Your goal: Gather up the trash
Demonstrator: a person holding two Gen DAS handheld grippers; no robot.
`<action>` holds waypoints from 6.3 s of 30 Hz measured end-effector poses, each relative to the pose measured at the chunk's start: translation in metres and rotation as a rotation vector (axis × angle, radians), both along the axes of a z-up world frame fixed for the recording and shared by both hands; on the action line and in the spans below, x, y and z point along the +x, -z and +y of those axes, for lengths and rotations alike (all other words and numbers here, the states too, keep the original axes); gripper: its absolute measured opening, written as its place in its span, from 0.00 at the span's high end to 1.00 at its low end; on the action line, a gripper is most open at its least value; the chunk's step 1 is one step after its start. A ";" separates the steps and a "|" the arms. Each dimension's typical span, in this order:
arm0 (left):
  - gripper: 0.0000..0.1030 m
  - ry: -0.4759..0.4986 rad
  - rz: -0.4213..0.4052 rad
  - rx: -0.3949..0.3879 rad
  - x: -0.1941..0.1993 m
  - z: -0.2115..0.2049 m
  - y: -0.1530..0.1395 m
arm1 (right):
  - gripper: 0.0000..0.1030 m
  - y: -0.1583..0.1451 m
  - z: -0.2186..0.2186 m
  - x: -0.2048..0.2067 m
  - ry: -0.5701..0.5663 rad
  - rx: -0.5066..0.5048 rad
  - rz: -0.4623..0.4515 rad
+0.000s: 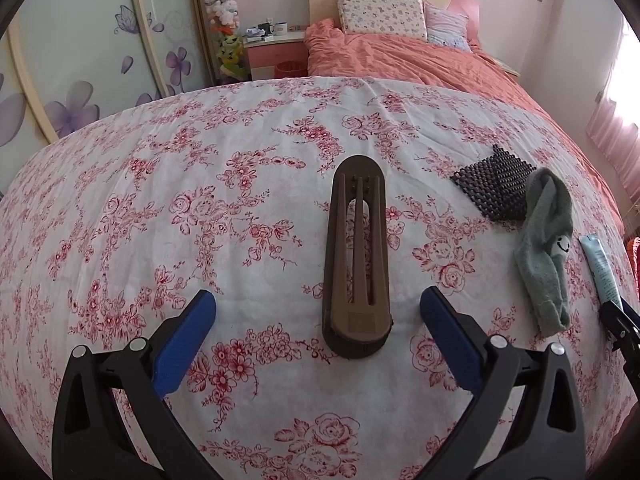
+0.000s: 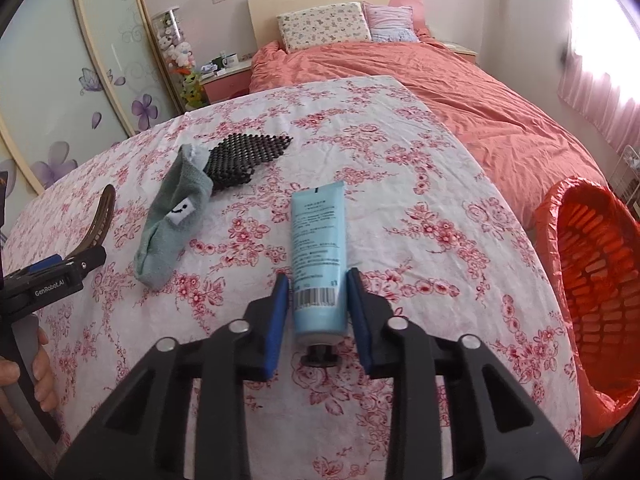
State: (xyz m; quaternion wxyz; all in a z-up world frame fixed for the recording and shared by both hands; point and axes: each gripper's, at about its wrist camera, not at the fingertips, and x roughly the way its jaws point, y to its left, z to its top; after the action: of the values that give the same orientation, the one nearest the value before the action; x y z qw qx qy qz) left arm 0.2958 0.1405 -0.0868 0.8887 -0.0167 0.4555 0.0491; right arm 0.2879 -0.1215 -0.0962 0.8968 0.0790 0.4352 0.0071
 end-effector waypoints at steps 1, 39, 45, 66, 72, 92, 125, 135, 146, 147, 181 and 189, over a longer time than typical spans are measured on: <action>0.05 0.005 -0.002 0.000 0.001 -0.001 -0.001 | 0.73 0.000 -0.001 0.000 0.000 0.004 -0.001; 0.68 0.085 -0.114 0.010 -0.018 -0.021 -0.032 | 0.74 -0.025 -0.014 -0.026 0.014 0.019 -0.064; 0.68 0.109 -0.168 0.000 -0.032 -0.033 -0.061 | 0.74 -0.056 -0.025 -0.047 0.030 0.032 -0.130; 0.68 0.381 -0.278 -0.082 -0.098 -0.158 -0.122 | 0.74 -0.127 -0.114 -0.143 0.198 0.024 -0.293; 0.68 0.497 -0.271 -0.123 -0.105 -0.215 -0.119 | 0.74 -0.123 -0.155 -0.161 0.277 0.029 -0.296; 0.57 0.731 -0.181 -0.181 -0.089 -0.369 -0.082 | 0.73 -0.078 -0.293 -0.153 0.452 0.150 -0.259; 0.31 0.089 -0.073 0.093 -0.002 -0.137 -0.016 | 0.45 -0.027 -0.178 -0.114 0.307 -0.029 -0.099; 0.84 0.100 -0.061 0.044 -0.009 -0.101 -0.015 | 0.44 -0.033 -0.121 -0.088 0.188 -0.016 -0.092; 0.81 -0.023 -0.046 0.046 -0.030 -0.009 -0.012 | 0.44 -0.025 -0.018 -0.024 -0.001 0.038 -0.086; 0.79 -0.023 -0.047 0.036 -0.030 -0.007 -0.012 | 0.44 -0.025 -0.010 -0.016 -0.008 0.042 -0.088; 0.37 -0.050 -0.056 -0.022 -0.026 0.009 -0.006 | 0.88 -0.008 0.017 0.013 -0.048 -0.002 0.006; 0.27 -0.048 -0.040 -0.004 -0.024 0.006 -0.004 | 0.54 -0.007 -0.002 -0.010 -0.023 0.026 -0.022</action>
State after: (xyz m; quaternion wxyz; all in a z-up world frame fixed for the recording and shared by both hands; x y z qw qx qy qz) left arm 0.2723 0.1463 -0.0831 0.8962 -0.0304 0.4371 0.0690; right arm 0.2776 -0.1230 -0.0897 0.9004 0.0855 0.4259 0.0237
